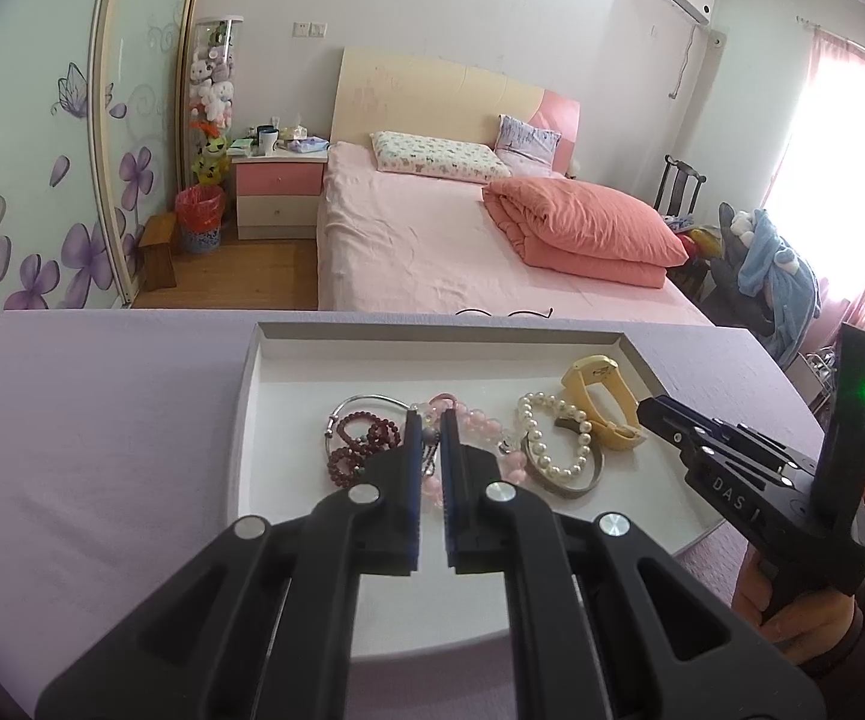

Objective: Organize jewelry
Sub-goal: 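Carry both earrings over the tray and open both tools to drop them, then withdraw both open tools from the tray toward the ring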

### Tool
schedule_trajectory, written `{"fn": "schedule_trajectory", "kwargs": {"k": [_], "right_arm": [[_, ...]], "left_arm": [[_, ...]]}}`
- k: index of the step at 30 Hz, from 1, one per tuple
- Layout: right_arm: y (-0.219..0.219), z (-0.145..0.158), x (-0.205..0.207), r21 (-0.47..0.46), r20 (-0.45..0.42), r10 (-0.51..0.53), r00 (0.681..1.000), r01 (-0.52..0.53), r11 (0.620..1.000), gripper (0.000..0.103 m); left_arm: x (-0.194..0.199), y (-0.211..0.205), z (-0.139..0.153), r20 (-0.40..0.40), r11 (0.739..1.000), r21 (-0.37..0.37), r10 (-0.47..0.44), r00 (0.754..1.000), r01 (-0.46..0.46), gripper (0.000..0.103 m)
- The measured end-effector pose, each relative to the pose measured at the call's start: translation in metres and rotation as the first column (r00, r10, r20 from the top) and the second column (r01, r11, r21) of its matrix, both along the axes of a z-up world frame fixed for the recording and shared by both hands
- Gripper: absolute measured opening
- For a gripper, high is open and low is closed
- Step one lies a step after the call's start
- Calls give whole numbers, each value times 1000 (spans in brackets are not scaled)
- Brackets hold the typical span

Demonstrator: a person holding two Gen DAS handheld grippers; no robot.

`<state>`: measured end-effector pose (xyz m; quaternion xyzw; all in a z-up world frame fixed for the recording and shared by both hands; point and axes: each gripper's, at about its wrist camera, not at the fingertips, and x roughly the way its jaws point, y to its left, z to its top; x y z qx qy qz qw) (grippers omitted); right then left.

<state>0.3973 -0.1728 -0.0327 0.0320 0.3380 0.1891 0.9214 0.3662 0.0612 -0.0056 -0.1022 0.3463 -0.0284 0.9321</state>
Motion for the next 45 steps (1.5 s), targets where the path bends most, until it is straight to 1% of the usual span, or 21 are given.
{"fn": "schedule_trajectory", "kwargs": {"k": [3,4,6,7,8,18,20,25,27,28,29,30,31,33,37,38,39,43,45], "right_arm": [[-2,-2,1,0,-6,4,1000,-4,1000,15],[-2,-3,0,-6,-6,4,1000,-4,1000,17],[-2,-3,-1,-14,1,2,1000,-2,1000,29],[-1,-3,-2,-15,5,-1,1000,1,1000,38],[-1,-3,-3,-14,9,-1,1000,1,1000,40],[-2,-5,-5,-25,9,-5,1000,5,1000,41],[-5,-5,-6,-20,9,-7,1000,8,1000,45],[-8,-2,-12,-9,13,1,1000,-1,1000,45],[-9,0,-17,-5,17,9,1000,-9,1000,45],[-10,1,-19,-4,19,14,1000,-14,1000,45],[-10,2,-21,-2,21,16,1000,-16,1000,45],[-12,3,-25,0,23,19,1000,-19,1000,45],[-13,4,-29,3,26,24,999,-24,1000,45],[-15,7,-38,5,30,31,999,-31,1000,45],[-21,10,-56,10,36,48,998,-48,999,45],[-21,10,-63,8,35,58,998,-58,998,45],[-21,10,-69,5,34,68,997,-68,998,45],[-17,6,-97,-18,21,115,993,-114,993,45],[-15,2,-110,-29,10,140,990,-139,990,45]], "left_arm": [[5,-1,-3,-7,1000,-2,-2,1000,2,6],[6,-1,-4,-10,1000,-1,-2,1000,2,6],[8,-2,-6,-14,1000,-2,-4,1000,4,6],[8,-2,-7,-16,1000,-1,-5,1000,5,6],[9,-2,-8,-17,1000,-1,-6,1000,6,6],[12,-10,-13,-28,1000,-5,-19,999,19,6],[13,-11,-13,-28,1000,-4,-21,999,21,6],[14,-13,-12,-27,1000,-6,-18,999,17,6],[15,-13,-12,-29,1000,-2,-6,1000,6,8],[15,-11,-12,-32,1000,-4,11,999,-11,11],[15,-9,-11,-36,1000,-13,19,999,-19,30],[14,-6,-11,-39,999,-23,39,998,-40,56],[11,-2,-9,-32,997,-34,65,997,-66,59],[6,3,-6,-24,996,-47,71,997,-72,60],[-13,13,2,-12,995,-43,88,996,-89,62],[-19,15,3,-8,995,-42,93,996,-94,64],[-26,17,5,-4,994,-39,102,995,-102,67],[-59,28,7,8,992,-19,126,992,-126,72],[-74,30,8,13,991,-5,137,990,-137,77]]}}
